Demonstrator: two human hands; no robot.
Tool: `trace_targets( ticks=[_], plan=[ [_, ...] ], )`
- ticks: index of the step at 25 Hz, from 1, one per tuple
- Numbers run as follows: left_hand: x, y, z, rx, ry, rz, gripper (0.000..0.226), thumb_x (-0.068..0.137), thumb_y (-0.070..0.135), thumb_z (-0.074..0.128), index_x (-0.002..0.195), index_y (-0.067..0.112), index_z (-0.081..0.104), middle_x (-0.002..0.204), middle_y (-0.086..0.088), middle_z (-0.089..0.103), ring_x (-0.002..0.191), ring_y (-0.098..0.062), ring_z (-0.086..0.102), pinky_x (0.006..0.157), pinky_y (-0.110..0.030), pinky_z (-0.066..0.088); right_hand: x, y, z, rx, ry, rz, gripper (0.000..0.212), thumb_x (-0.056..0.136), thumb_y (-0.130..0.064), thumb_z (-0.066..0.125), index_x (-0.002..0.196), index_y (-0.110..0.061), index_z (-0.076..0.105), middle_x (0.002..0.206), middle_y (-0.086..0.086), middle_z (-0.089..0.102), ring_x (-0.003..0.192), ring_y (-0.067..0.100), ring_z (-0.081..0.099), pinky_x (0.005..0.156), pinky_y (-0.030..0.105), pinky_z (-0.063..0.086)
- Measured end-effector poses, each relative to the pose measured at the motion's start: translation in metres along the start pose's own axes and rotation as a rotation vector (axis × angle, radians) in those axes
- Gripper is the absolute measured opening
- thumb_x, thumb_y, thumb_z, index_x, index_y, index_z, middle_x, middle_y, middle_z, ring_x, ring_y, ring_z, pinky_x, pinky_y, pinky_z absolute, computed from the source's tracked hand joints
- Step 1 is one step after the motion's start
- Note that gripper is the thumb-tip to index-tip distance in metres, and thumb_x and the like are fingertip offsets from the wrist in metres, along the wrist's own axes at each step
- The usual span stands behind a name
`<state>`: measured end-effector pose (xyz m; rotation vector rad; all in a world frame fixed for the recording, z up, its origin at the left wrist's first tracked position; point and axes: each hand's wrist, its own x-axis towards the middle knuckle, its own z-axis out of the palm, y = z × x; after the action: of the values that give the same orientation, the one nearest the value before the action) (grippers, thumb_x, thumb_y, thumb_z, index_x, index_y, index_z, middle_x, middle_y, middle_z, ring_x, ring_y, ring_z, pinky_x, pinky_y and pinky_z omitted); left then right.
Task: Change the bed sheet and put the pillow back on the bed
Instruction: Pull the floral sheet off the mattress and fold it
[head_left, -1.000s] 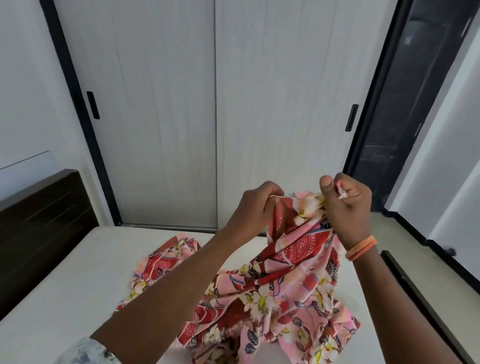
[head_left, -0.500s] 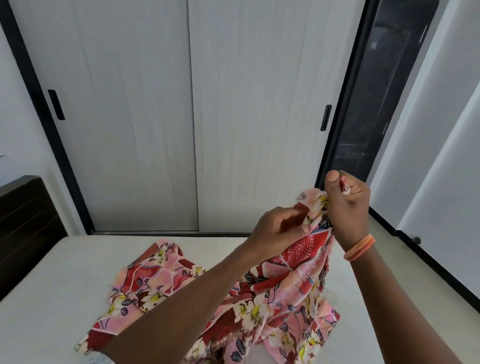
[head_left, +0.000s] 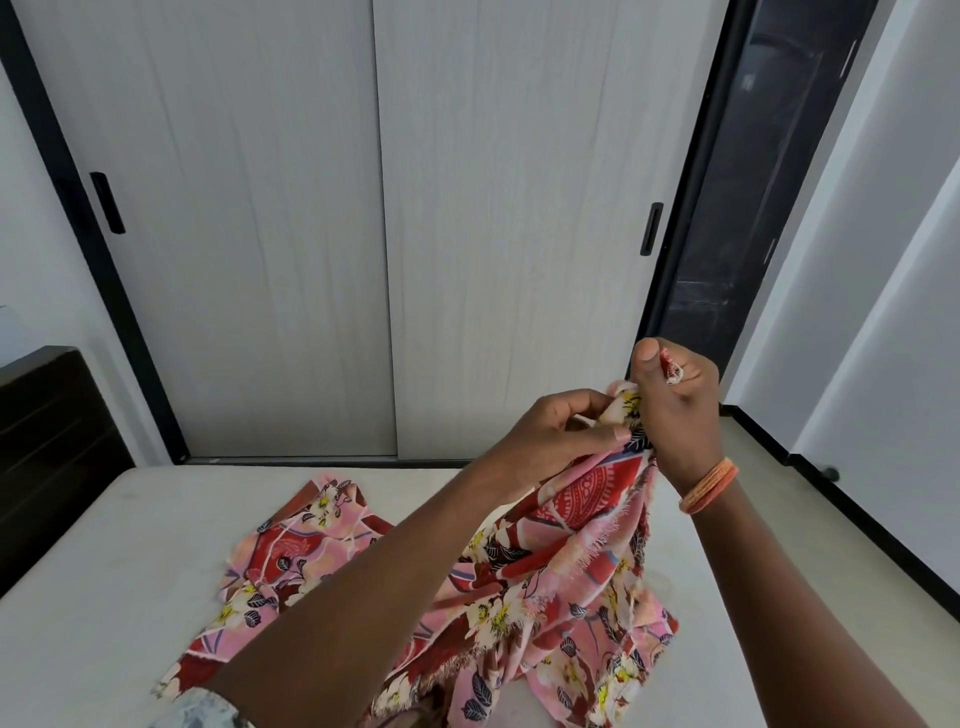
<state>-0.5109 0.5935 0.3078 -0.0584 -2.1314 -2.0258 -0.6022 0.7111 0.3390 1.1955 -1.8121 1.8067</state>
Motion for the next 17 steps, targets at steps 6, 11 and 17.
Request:
trace_targets(
  ticks=[6, 11, 17],
  plan=[
    [0.004, 0.005, -0.010, -0.127, -0.102, -0.034, 0.027, 0.092, 0.019, 0.062, 0.114, 0.003, 0.062, 0.101, -0.012, 0.062, 0.099, -0.027, 0.059, 0.088, -0.039, 0.045, -0.002, -0.004, 0.003, -0.009, -0.048, -0.018, 0.083, 0.087, -0.069, 0.045, 0.060, 0.009, 0.045, 0.051, 0.022, 0.040, 0.049, 0.041, 0.037, 0.045, 0.039, 0.031],
    [0.002, 0.003, -0.008, 0.246, -0.130, -0.021, 0.016, 0.095, 0.022, 0.064, 0.097, 0.006, 0.067, 0.083, 0.004, 0.066, 0.079, -0.012, 0.065, 0.071, -0.025, 0.050, -0.001, -0.003, 0.005, -0.031, -0.040, -0.023, 0.082, 0.088, -0.068, 0.045, 0.058, 0.008, 0.042, 0.051, 0.023, 0.037, 0.049, 0.040, 0.035, 0.045, 0.039, 0.031],
    [0.007, 0.004, -0.014, 0.176, 0.224, 0.171, 0.023, 0.082, 0.020, 0.061, 0.071, 0.000, 0.057, 0.066, -0.008, 0.052, 0.065, -0.019, 0.049, 0.063, -0.029, 0.039, 0.000, 0.001, -0.002, -0.025, -0.044, -0.017, 0.080, 0.088, -0.066, 0.048, 0.057, 0.007, 0.038, 0.052, 0.022, 0.034, 0.049, 0.036, 0.031, 0.046, 0.038, 0.027]
  ],
)
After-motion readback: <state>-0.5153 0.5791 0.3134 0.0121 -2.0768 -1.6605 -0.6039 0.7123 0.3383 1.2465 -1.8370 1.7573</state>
